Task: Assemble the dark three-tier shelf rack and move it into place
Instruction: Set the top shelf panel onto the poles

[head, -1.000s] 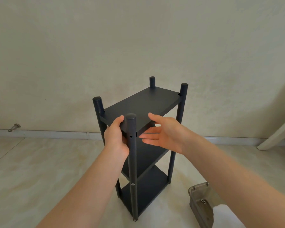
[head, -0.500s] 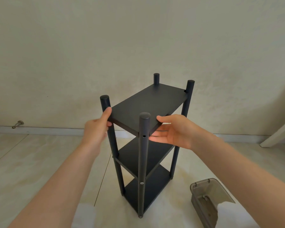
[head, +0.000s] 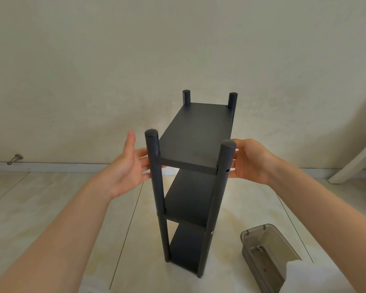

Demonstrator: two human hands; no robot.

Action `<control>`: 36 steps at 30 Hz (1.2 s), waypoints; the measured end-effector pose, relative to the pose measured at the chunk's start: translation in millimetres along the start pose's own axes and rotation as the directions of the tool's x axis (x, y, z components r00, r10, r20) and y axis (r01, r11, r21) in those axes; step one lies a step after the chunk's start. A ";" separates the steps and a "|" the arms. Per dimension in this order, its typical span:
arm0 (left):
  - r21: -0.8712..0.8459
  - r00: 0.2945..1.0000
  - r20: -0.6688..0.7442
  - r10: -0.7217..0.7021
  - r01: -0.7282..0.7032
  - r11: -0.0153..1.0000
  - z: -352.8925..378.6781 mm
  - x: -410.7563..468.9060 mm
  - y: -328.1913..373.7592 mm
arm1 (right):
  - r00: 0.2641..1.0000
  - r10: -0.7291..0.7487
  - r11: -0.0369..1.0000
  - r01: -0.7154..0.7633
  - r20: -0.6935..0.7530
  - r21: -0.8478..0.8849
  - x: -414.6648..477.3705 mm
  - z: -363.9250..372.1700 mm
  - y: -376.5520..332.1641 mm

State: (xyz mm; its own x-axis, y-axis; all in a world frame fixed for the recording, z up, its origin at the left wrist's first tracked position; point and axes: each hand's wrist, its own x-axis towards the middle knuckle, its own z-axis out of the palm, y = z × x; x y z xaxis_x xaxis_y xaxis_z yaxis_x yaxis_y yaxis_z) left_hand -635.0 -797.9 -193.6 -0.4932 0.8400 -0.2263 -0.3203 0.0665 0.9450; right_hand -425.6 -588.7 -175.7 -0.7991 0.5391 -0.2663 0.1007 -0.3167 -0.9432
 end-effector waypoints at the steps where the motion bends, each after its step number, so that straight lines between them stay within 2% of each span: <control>1: -0.037 0.999 -0.046 -0.021 0.019 0.999 3.3 2.8 -0.4 | 1.000 -0.003 1.000 0.003 -0.002 -0.015 1.0 -1.0 0.4; 3: -0.050 0.994 -0.102 -0.031 0.026 0.998 13.3 7.1 -2.0 | 1.000 -0.014 0.999 0.014 -0.017 -0.041 2.8 -1.1 0.8; 6: -0.078 0.995 -0.093 -0.038 0.031 0.996 28.5 8.4 -5.2 | 0.998 -0.048 0.998 0.045 -0.045 -0.051 4.4 0.5 0.4; 11: -0.186 0.992 -0.061 -0.106 0.093 0.978 44.2 7.7 -5.5 | 0.994 -0.103 0.995 0.103 0.025 -0.016 8.9 -3.1 2.1; 17: -0.220 0.977 -0.204 -0.058 0.012 0.975 58.7 7.8 -8.3 | 0.988 -0.147 0.986 0.150 0.045 -0.075 7.5 -10.4 1.4; 21: -0.261 0.976 -0.212 -0.050 -0.007 0.965 62.0 4.7 -8.7 | 0.981 -0.187 0.979 0.181 -0.054 -0.098 -2.0 -14.1 -2.6; 27: -0.293 0.965 -0.260 -0.036 -0.044 0.955 67.6 4.8 -13.0 | 0.949 -0.243 0.933 0.171 -0.203 -0.317 -11.2 -9.1 -3.5; 30: -0.292 0.946 -0.324 -0.028 -0.071 0.954 74.1 8.5 -17.5 | 0.903 -0.313 0.904 0.189 -0.293 -0.385 -15.6 -6.5 -4.1; 32: -0.312 0.932 -0.361 -0.029 -0.092 0.946 78.5 10.3 -19.6 | 0.833 -0.440 0.846 0.260 -0.335 -0.465 -20.1 -5.8 -4.9; 34: -0.324 0.915 -0.401 -0.038 -0.103 0.940 80.8 11.4 -22.1 | 0.751 -0.571 0.760 0.331 -0.331 -0.559 -25.7 -3.5 -5.8; 36: -0.311 0.901 -0.432 -0.027 -0.121 0.943 82.7 13.1 -25.8 | 0.724 -0.629 0.710 0.385 -0.285 -0.589 -31.6 2.3 -5.5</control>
State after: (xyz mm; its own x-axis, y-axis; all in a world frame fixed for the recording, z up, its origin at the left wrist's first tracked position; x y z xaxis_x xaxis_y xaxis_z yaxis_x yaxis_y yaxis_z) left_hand -566.3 -744.1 -201.4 -0.7857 0.5224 -0.3313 -0.4935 -0.2064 0.8449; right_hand -402.3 -605.8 -161.7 -0.4725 0.8116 0.3436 0.1132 0.4425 -0.8896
